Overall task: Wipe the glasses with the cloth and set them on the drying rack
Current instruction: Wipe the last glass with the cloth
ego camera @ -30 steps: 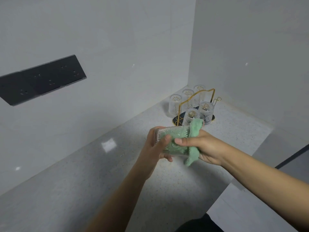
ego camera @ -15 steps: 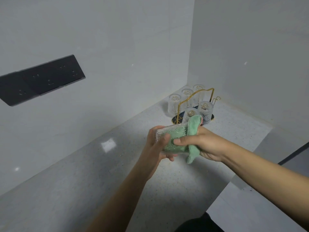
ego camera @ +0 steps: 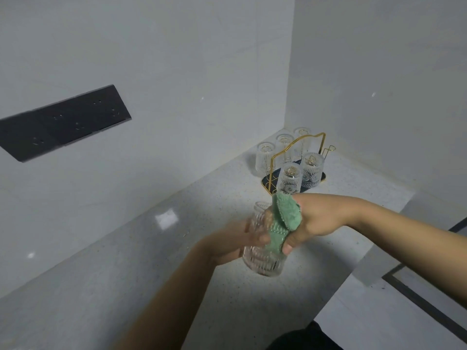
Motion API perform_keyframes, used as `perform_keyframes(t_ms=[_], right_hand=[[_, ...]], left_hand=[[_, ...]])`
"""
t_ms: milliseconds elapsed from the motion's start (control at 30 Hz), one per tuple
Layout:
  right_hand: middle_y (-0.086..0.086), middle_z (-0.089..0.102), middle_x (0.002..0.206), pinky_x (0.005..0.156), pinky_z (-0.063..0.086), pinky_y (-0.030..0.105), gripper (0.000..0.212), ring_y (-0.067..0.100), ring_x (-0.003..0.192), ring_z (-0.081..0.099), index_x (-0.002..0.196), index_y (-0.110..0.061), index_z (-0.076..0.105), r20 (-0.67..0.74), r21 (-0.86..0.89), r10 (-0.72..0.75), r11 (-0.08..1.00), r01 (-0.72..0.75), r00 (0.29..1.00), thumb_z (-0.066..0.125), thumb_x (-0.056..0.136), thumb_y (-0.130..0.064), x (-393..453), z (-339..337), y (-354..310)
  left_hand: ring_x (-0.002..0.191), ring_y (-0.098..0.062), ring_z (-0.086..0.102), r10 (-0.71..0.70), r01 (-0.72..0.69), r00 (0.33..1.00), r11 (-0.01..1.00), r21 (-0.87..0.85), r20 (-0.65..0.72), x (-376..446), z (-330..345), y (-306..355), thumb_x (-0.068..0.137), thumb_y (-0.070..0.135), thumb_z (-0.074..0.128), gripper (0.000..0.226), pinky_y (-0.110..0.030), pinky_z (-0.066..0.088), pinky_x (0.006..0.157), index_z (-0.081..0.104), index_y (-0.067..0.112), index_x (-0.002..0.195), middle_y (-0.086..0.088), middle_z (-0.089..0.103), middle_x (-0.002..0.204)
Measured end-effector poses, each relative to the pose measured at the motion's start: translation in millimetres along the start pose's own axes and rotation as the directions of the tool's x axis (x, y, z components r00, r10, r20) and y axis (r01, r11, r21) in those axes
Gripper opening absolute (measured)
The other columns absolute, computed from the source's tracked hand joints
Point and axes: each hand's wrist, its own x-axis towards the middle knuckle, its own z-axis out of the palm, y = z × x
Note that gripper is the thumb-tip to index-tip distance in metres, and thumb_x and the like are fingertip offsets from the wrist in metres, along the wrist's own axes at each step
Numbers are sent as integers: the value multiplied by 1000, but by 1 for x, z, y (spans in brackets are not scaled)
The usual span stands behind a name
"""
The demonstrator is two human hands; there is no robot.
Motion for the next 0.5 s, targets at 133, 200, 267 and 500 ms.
perform_keyframes(t_ms=[133, 200, 267, 500], right_hand=[[17, 65, 82, 67, 52, 45, 23, 40, 78, 62, 86, -5, 60, -159, 182, -80, 977, 109, 984, 77, 71, -3, 5, -3, 9], [12, 62, 81, 68, 53, 40, 25, 34, 77, 61, 86, -4, 59, -370, 280, -81, 940, 194, 925, 77, 69, -4, 6, -1, 14], [10, 61, 80, 67, 52, 29, 23, 22, 75, 61, 87, 2, 59, -613, 354, 3, 895, 271, 790, 73, 71, -8, 12, 4, 18], [9, 69, 91, 67, 58, 26, 19, 14, 77, 69, 104, -7, 61, -597, 766, 569, 196, 612, 565, 46, 97, -18, 33, 41, 13]], left_hand=[[101, -21, 68, -7, 6, 1000, 989, -150, -3, 6, 4, -2, 67, 45, 85, 80, -37, 55, 89, 50, 5, 127, -7, 69, 110], [103, -17, 68, 84, -80, 996, 968, -238, 8, 8, 3, -3, 74, 42, 79, 71, -31, 55, 87, 47, 11, 131, -2, 70, 112], [106, -18, 67, 148, -148, 989, 937, -316, -24, 7, 3, -2, 76, 37, 78, 70, -32, 54, 89, 47, 13, 134, -3, 69, 117], [110, -27, 66, 275, -477, 836, 791, -383, -474, 27, 13, -4, 70, 32, 82, 50, -41, 54, 95, 71, 11, 114, -10, 70, 112]])
